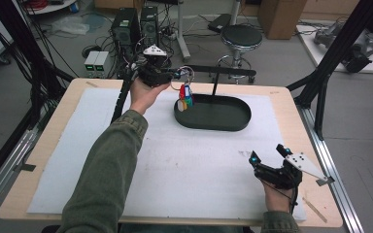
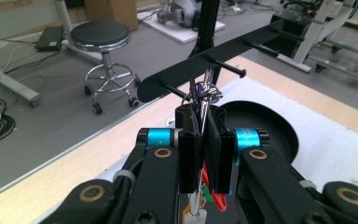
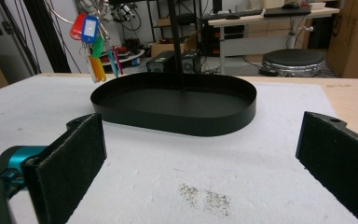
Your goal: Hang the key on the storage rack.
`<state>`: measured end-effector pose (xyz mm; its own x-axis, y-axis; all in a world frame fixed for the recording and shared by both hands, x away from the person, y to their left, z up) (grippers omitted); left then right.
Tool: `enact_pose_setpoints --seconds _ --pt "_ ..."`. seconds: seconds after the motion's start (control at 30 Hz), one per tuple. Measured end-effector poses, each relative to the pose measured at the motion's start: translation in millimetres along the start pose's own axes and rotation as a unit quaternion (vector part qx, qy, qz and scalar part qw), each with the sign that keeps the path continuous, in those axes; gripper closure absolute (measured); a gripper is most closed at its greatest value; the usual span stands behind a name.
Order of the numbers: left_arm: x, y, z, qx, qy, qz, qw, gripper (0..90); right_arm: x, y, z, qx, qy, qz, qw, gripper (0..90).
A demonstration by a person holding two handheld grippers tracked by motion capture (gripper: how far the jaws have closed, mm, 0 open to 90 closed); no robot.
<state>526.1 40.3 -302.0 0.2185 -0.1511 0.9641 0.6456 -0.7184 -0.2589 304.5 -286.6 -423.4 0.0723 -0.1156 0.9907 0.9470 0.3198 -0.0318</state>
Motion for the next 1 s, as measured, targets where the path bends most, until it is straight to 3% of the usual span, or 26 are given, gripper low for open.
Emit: enact_pose_setpoints --seconds 0.4,0.73,0.83,0.9,1.0 --pt "-10.9 13.9 7.6 0.007 -0.034 0.004 0.9994 84.3 0.3 -1.8 -2.7 -0.003 0.004 -0.004 1.0000 0.5" --pt "-18.0 15.2 5.3 0.018 -0.019 0.014 0.9996 83.1 0.6 -2.5 -2.4 -0.002 0.007 -0.004 1.0000 0.5" --pt "-23.5 13.8 8.0 0.018 -0.030 0.014 0.9993 82.2 0.5 -2.2 -2.4 -0.002 0.009 -0.004 1.0000 0.5" --pt "-26.9 12.5 10.8 0.022 -0.037 0.016 0.9989 78.6 0.5 -2.0 -2.2 -0.001 0.009 -0.005 0.9999 0.5" --pt "-29.4 10.8 15.0 0.029 -0.055 0.022 0.9978 62.4 0.4 -1.4 -2.2 -0.002 0.009 -0.004 0.9999 0.5"
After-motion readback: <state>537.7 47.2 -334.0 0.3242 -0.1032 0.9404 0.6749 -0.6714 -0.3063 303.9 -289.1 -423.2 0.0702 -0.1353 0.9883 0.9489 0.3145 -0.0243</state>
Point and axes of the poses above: each handheld gripper's, and its own axes: y roughly forward along the jaws, x roughly out of its top, z roughly to its left, the point moved 6 cm from there along y, roughly forward along the jaws, and after that the axes turned 9 degrees about -z, right-handed, at the moved point
